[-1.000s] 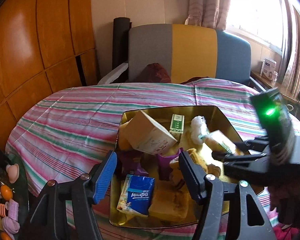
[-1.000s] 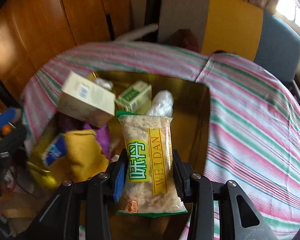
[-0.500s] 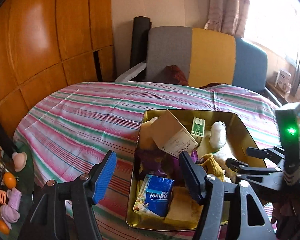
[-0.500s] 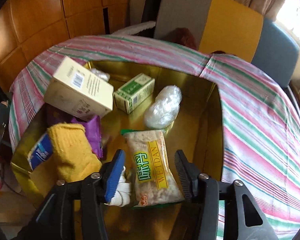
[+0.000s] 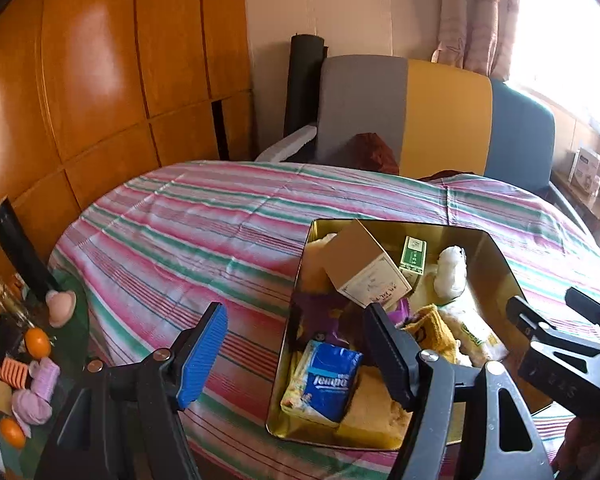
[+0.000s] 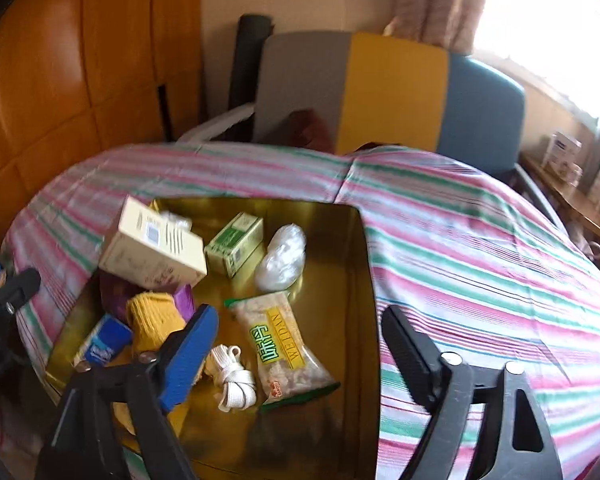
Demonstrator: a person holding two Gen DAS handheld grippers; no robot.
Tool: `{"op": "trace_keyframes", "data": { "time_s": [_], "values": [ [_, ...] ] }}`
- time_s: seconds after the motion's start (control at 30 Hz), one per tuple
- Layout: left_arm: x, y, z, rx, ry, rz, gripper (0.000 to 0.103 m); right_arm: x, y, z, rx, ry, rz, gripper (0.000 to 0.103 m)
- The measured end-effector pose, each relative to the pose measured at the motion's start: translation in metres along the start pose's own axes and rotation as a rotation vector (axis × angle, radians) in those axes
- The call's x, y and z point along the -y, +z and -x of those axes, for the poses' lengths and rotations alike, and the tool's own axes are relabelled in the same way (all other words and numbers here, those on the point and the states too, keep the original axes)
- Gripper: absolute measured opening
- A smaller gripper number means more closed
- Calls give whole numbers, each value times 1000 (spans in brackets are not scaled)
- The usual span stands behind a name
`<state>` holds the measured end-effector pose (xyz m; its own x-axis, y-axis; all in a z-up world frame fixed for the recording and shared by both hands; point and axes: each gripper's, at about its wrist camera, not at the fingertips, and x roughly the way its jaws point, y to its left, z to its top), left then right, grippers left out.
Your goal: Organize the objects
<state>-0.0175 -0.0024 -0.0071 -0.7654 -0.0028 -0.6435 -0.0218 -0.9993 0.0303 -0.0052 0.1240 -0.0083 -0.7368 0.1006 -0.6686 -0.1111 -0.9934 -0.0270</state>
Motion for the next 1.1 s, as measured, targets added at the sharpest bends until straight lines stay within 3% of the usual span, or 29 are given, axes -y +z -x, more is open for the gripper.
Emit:
{"op": "trace_keyframes", "data": {
  "time_s": [0.23,0.63,0.73,0.87,1.1],
  "values": [
    [4,-2,12,36,4,6,71,0,-10,20,54,-6,-41,93],
    [4,-9,14,15,-15,10,66,-2,-20,20,42,-7,-53,94],
    [2,-12,13,15,-10,4,63,-5,-20,19,43,-4,-43,94],
    [4,-13,14,53,-3,-38,49,-8,-21,17,38,-1,-33,94],
    [2,-10,13,61,-15,-21,48,-12,-22,14,25,2,-23,94]
  ]
}}
